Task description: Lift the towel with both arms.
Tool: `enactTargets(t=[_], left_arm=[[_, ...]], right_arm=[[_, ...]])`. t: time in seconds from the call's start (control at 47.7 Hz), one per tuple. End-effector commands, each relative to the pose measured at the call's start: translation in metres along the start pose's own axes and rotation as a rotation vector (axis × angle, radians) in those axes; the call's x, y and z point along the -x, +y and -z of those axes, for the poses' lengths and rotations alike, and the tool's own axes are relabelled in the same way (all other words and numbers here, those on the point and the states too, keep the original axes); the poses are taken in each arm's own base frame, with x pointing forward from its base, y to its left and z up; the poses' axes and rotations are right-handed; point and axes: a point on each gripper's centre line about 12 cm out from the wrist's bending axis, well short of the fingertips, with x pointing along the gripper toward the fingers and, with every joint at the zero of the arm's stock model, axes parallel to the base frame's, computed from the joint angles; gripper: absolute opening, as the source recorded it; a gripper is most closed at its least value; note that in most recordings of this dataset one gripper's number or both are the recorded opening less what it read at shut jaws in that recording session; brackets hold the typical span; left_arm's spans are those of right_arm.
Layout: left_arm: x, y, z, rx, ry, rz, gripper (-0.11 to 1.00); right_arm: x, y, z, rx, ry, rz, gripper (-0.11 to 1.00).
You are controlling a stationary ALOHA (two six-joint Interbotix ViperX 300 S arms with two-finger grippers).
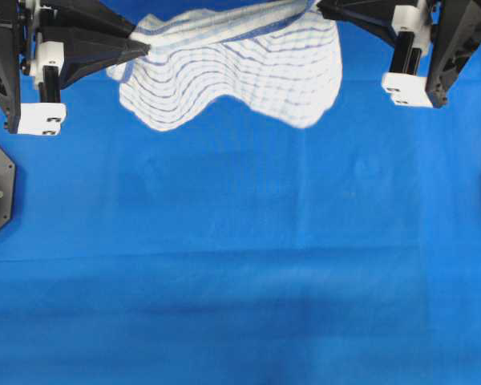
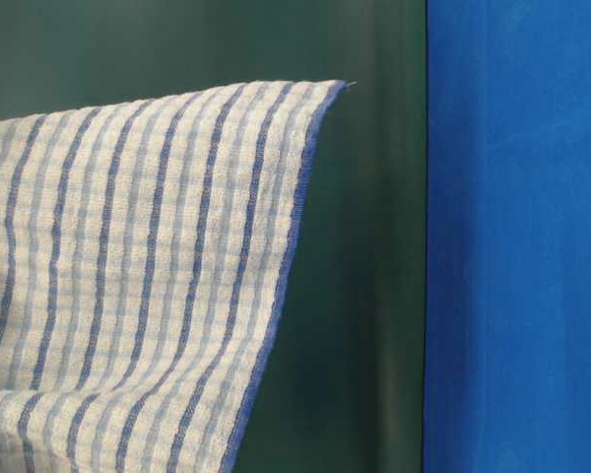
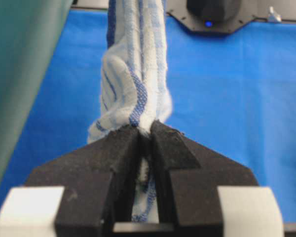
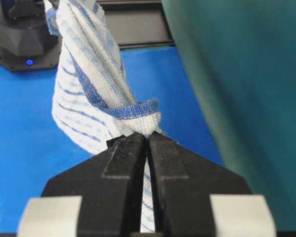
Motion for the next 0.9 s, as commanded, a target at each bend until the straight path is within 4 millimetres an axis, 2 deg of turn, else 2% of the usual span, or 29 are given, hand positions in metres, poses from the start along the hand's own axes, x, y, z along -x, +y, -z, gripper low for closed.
enactTargets(t=[0.0, 0.042, 0.084, 0.168, 0.21, 0.314, 0.461, 0.545, 0.734, 0.881], left_arm=[[0.007, 0.0, -0.012, -0.003, -0.041, 0.0, 0.06], [0.008, -0.001, -0.013, 0.001, -0.048, 0.002, 0.12], [0.009, -0.002, -0.013, 0.002, -0.049, 0.005, 0.22], [0.009, -0.003, -0.013, 0.001, -0.057, 0.007, 0.49], [0.01, -0.003, -0.013, 0.001, -0.06, 0.007, 0.62], [0.008, -0.003, -0.011, -0.002, -0.054, 0.007, 0.87], [0.006, -0.003, -0.006, -0.003, -0.042, 0.008, 0.85], [0.0, -0.004, 0.006, -0.003, -0.023, 0.009, 0.86], [-0.022, -0.005, 0.047, -0.001, -0.029, 0.004, 0.86], [-0.035, -0.006, 0.076, -0.004, -0.058, -0.006, 0.86]], right_arm=[[0.008, -0.004, -0.01, -0.007, -0.033, 0.008, 0.17], [0.008, -0.004, -0.01, -0.004, -0.034, 0.01, 0.32], [0.008, -0.004, -0.009, -0.002, -0.034, 0.011, 0.44], [0.008, -0.004, -0.01, 0.001, -0.036, 0.012, 0.65], [0.009, -0.004, -0.01, 0.001, -0.036, 0.012, 0.68], [0.009, -0.004, -0.009, -0.004, -0.034, 0.012, 0.63], [0.007, -0.004, -0.006, -0.006, -0.026, 0.012, 0.64], [0.003, -0.002, 0.003, 0.0, -0.005, 0.009, 0.64], [-0.016, 0.006, 0.045, 0.014, 0.046, -0.016, 0.64], [-0.024, 0.009, 0.07, -0.005, 0.03, -0.038, 0.64]])
